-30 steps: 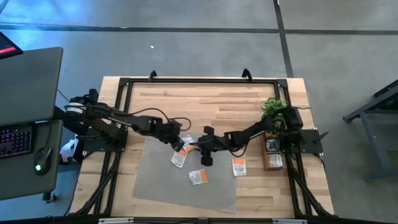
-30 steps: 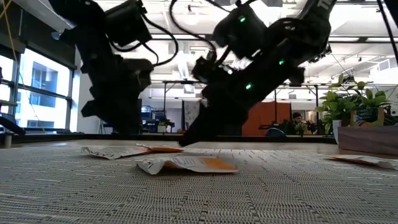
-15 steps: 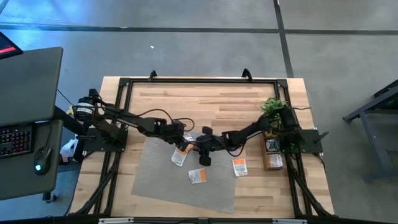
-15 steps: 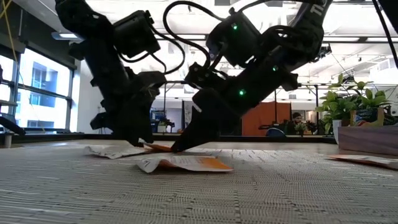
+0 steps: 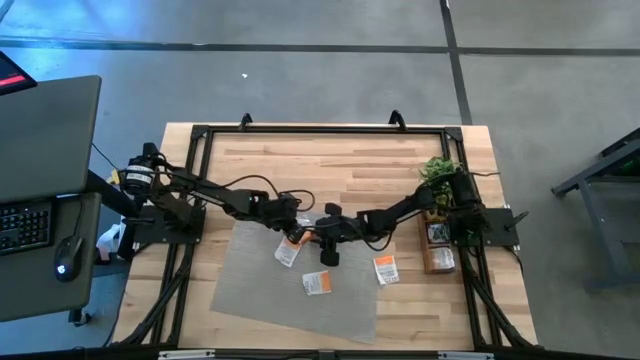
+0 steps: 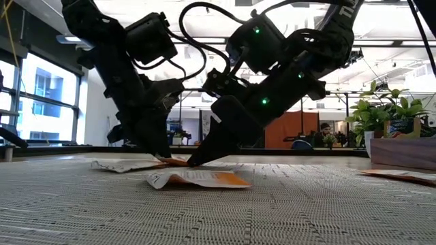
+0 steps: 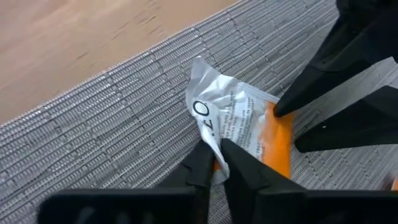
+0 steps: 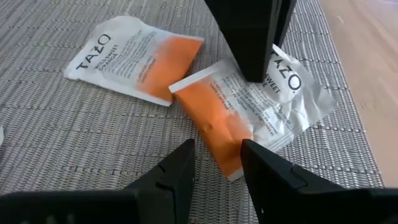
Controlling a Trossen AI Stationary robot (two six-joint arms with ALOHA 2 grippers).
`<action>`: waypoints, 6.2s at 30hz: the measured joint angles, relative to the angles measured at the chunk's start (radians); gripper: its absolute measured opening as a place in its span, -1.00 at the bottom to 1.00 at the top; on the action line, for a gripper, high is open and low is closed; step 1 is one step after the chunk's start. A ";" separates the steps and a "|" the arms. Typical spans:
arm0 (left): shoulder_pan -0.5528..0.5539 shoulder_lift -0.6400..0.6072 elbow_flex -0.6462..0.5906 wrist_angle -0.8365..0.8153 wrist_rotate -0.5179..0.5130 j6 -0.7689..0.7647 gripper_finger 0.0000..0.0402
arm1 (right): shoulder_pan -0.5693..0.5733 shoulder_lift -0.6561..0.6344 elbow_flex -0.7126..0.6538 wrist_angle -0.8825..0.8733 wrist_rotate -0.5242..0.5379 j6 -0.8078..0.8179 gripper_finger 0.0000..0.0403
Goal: Pick & Place Tea
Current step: Put the white tea bag into the bottom section of the wooden organizer
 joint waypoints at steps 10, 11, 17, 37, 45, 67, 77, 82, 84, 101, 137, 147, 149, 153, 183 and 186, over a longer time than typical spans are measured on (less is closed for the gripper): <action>-0.001 -0.029 0.041 -0.007 0.053 0.122 -0.97 | 0.000 -0.133 -0.005 -0.066 -0.056 -0.001 -0.36; -0.001 -0.029 0.055 -0.003 0.068 0.168 -0.98 | 0.001 -0.169 -0.004 -0.083 -0.050 -0.012 -0.36; -0.019 -0.030 0.135 -0.005 0.110 0.453 -0.98 | 0.000 -0.372 -0.003 -0.207 -0.008 -0.042 -0.36; -0.099 -0.031 0.234 -0.012 0.008 0.786 -0.97 | -0.047 -0.399 -0.002 -0.395 -0.293 0.135 -0.39; -0.099 -0.031 0.235 -0.028 0.016 0.779 -0.97 | -0.060 -0.392 -0.002 -0.407 -0.326 0.111 -0.87; -0.099 -0.015 0.235 -0.065 -0.202 0.627 -0.23 | 0.020 -0.442 -0.001 -0.673 -0.070 0.311 -0.99; -0.099 -0.015 0.235 -0.087 -0.202 0.549 -0.17 | 0.201 -0.741 0.000 -1.251 0.060 0.848 -0.99; -0.099 -0.015 0.235 -0.086 -0.203 0.534 -0.17 | 0.366 -0.819 -0.001 -1.607 0.007 1.273 -1.00; -0.099 -0.015 0.235 -0.086 -0.203 0.534 -0.17 | 0.438 -0.833 -0.001 -1.705 -0.049 1.416 -1.00; -0.098 -0.015 0.235 -0.086 -0.209 0.534 -0.17 | 0.641 -0.832 -0.192 -1.693 -0.087 1.789 -1.00; -0.098 -0.014 0.234 -0.079 -0.217 0.512 -0.17 | 0.618 -0.811 -0.212 -0.824 0.419 0.813 -0.46; -0.098 -0.014 0.234 -0.079 -0.191 0.511 -0.17 | 0.556 -0.743 -0.410 -0.460 0.128 0.645 -0.30; -0.098 -0.014 0.234 -0.078 -0.191 0.507 -0.17 | 0.556 -0.727 -0.424 -0.463 0.088 0.608 -0.25; -0.098 -0.014 0.234 -0.078 -0.193 0.468 -0.17 | 0.557 -0.662 -0.428 -0.465 0.049 0.504 -0.15; -0.094 -0.014 0.234 0.120 -0.109 0.394 -0.17 | 0.544 -0.523 -0.290 -0.543 0.360 -0.450 -0.98; -0.077 -0.014 0.235 0.143 0.005 0.274 -0.17 | 0.516 -0.504 -0.265 -0.527 0.448 -0.648 -0.95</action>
